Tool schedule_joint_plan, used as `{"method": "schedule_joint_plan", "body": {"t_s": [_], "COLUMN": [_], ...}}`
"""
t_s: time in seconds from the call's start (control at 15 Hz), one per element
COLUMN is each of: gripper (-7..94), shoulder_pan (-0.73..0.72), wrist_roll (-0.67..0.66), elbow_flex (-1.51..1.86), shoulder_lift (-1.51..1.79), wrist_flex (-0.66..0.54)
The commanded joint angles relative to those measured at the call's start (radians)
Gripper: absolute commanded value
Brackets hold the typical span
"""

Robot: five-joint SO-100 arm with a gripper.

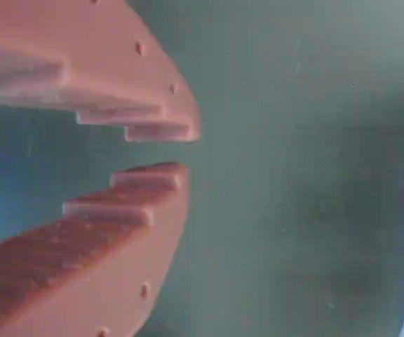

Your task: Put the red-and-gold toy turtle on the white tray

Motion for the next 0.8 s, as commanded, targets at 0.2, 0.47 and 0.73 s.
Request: {"method": "schedule_joint_plan", "body": {"t_s": [0.2, 0.47, 0.73], "gripper": [0, 0, 0], "shoulder_pan": [0.018, 0.018, 0.018], "wrist_roll": [0.015, 0.015, 0.014], "elbow_flex": [-0.008, -0.008, -0.008], "shoulder_lift": [0.054, 0.054, 0.054], "wrist_flex": [0.035, 0.035, 0.035]}}
